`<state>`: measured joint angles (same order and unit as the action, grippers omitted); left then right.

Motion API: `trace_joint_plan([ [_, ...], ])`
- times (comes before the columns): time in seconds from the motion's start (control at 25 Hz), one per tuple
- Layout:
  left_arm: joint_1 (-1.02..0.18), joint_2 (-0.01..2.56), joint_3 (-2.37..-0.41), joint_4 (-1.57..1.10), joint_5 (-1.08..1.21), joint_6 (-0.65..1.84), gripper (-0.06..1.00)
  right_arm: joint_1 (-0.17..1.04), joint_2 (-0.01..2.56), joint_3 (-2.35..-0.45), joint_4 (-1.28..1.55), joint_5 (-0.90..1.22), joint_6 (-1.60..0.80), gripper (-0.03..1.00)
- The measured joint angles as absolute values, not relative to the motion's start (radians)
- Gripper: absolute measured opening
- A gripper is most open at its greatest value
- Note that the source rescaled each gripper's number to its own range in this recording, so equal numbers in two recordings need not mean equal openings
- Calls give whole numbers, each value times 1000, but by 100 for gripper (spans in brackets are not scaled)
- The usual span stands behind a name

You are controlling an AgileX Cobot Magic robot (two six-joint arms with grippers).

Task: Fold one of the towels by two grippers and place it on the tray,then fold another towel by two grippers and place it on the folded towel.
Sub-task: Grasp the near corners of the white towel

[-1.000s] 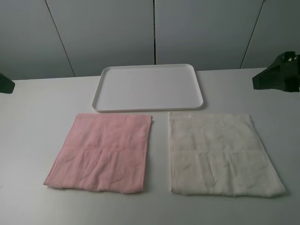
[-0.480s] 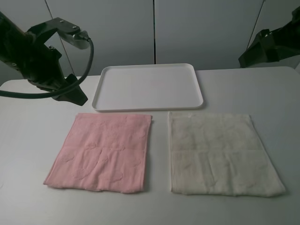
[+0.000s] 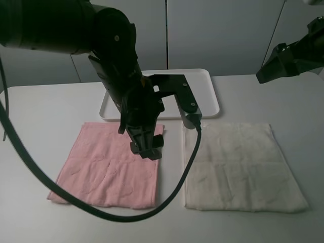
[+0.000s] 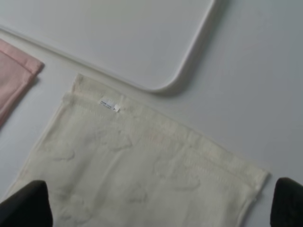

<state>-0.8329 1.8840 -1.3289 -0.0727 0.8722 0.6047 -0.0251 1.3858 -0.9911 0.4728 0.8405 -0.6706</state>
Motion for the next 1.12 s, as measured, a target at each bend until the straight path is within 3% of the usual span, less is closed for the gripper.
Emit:
trace_joint_plan([
  [0.36,-1008,2049,-1389,-22,881,654,99,-27,1388,-991,399,865,-629,100],
  [1.12,-1107,2149,-1389,0,810,676,99,-27,1486,-991,363,942,-625,100],
])
